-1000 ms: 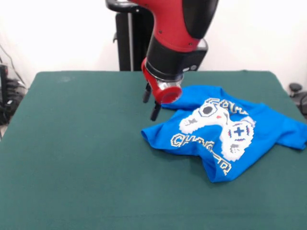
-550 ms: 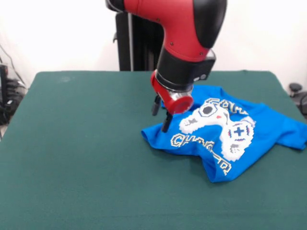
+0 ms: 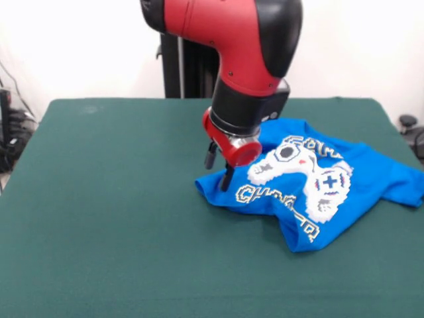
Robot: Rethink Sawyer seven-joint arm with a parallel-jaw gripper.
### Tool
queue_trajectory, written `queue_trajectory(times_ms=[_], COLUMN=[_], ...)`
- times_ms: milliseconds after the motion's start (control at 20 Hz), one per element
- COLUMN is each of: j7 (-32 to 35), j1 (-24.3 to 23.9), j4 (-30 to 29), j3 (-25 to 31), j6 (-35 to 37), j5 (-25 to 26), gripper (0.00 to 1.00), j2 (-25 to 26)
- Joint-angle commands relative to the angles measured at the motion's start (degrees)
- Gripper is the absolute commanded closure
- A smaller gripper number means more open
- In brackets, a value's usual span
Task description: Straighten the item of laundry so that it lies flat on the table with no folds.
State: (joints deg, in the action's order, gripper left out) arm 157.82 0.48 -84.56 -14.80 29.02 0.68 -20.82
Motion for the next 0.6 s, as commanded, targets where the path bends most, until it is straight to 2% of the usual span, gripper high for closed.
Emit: queue_trajectory(times_ms=[50, 250, 450, 600], j7=[-2.45, -2.47, -4.24, -3.34], j1=[0.69, 0.54, -2.41, -2.14], j4=[-2.55, -2.05, -3.48, -3.17], j3=[5.77, 5.46, 9.83, 10.18], j6=[-4.08, -3.0, -3.04, -3.41], j5=[4.48, 5.81, 5.59, 5.99], gripper=[0.0, 0.0, 0.0, 0.0], j2=[7.42, 7.58, 6.9, 7.37])
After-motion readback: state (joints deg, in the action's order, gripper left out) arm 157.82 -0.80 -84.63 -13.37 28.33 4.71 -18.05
